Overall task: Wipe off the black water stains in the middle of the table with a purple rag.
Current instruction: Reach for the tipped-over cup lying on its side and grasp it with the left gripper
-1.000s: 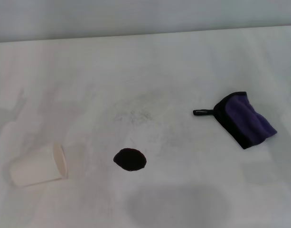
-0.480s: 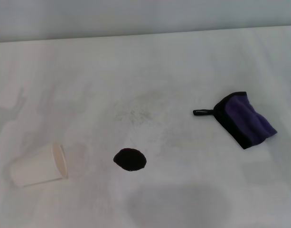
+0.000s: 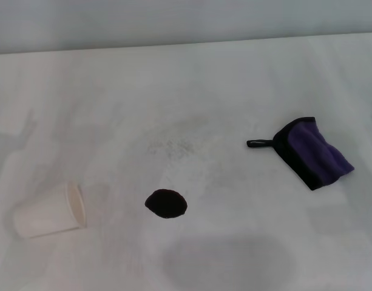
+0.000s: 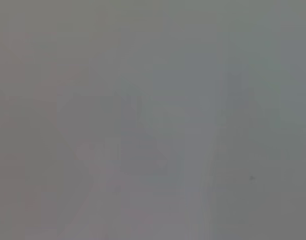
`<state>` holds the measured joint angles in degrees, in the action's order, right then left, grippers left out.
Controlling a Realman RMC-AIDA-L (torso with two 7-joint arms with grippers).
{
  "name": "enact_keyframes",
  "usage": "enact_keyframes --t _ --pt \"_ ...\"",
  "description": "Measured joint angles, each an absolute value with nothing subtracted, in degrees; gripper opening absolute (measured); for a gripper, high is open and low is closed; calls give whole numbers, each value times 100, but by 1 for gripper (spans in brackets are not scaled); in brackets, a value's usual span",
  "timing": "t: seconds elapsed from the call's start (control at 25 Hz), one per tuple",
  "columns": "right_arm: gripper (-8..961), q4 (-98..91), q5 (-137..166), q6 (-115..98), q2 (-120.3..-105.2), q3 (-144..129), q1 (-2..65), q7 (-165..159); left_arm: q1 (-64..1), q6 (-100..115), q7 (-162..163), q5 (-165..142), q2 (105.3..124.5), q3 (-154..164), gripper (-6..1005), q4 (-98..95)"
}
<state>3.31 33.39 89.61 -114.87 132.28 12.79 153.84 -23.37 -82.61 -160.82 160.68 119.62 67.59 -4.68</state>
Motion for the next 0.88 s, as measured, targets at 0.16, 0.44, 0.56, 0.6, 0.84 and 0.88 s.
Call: enact_keyframes --t 0.16,0.44,0.56,0.6,0.84,0.88 --pt "876 344 3340 8965 -11487 13228 1293 15386 -2338 -8261 -16080 16123 11962 6759 876 -447" --pt "876 343 3340 8959 -11487 13228 1301 15390 -2338 -8261 -16086 16152 11962 6764 877 -457" --pt "876 333 3340 8942 -11487 13228 1301 15397 -2338 -8261 -16088 16154 11962 6762 877 -463" --pt "876 330 3340 8928 -11487 13227 1301 15400 -2338 -8262 -16088 16155 11962 6761 877 -461" --pt "876 342 3340 8897 -11487 13228 1310 15407 -2327 -8262 -16081 16180 11962 6758 877 -424" --pt "876 344 3340 8900 -11487 13228 1313 15407 -2324 -8262 -16082 16181 11962 6758 877 -422"
